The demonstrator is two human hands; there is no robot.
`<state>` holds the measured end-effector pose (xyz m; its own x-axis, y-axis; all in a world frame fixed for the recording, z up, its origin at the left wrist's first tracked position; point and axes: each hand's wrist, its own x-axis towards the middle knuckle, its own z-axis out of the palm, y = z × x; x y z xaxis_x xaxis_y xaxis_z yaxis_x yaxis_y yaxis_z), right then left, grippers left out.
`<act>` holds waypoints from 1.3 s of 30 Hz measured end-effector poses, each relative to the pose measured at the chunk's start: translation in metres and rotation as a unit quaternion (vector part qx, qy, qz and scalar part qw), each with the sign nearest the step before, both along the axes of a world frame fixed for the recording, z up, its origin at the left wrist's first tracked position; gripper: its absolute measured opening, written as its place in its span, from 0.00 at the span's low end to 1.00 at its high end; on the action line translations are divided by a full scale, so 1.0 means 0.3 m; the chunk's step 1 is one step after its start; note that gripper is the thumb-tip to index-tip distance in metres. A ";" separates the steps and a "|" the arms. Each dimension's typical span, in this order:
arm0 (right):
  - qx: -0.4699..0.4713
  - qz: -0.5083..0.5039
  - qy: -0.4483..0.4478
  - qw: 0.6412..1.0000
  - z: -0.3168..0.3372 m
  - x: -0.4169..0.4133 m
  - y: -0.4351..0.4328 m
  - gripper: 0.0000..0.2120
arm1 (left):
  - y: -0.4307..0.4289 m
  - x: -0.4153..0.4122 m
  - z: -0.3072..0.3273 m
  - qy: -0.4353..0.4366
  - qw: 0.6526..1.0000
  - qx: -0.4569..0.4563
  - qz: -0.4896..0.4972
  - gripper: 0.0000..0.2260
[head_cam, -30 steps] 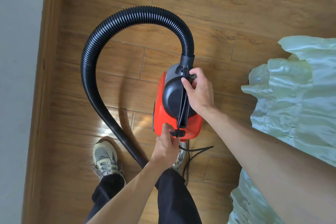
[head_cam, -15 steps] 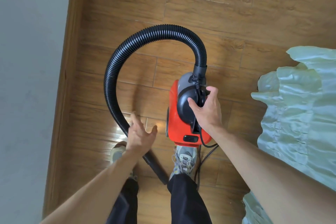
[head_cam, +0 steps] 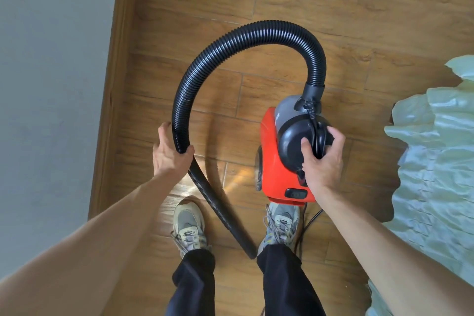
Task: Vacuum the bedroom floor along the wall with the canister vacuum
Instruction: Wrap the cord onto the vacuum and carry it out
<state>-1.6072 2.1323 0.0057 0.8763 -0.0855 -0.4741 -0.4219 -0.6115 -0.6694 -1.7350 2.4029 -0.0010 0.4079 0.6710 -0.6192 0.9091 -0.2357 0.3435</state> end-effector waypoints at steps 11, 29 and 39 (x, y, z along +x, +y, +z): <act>0.054 -0.017 -0.002 0.998 -0.002 0.007 0.017 0.16 | 0.032 0.013 -0.039 -0.116 0.992 -0.051 0.017 0.20; 0.047 0.000 -0.101 0.994 0.397 0.132 0.131 0.10 | 0.155 0.153 0.432 -0.189 0.980 -0.023 -0.055 0.25; 0.042 0.026 -0.181 0.982 1.073 0.314 0.236 0.12 | 0.184 0.381 1.087 -0.244 0.968 0.006 -0.055 0.24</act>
<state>-1.5129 2.2031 0.3278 0.9908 -0.0104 -0.1349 -0.1174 -0.5615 -0.8191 -1.6208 2.4581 0.3250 0.7202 0.6121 -0.3267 0.6074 -0.3287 0.7232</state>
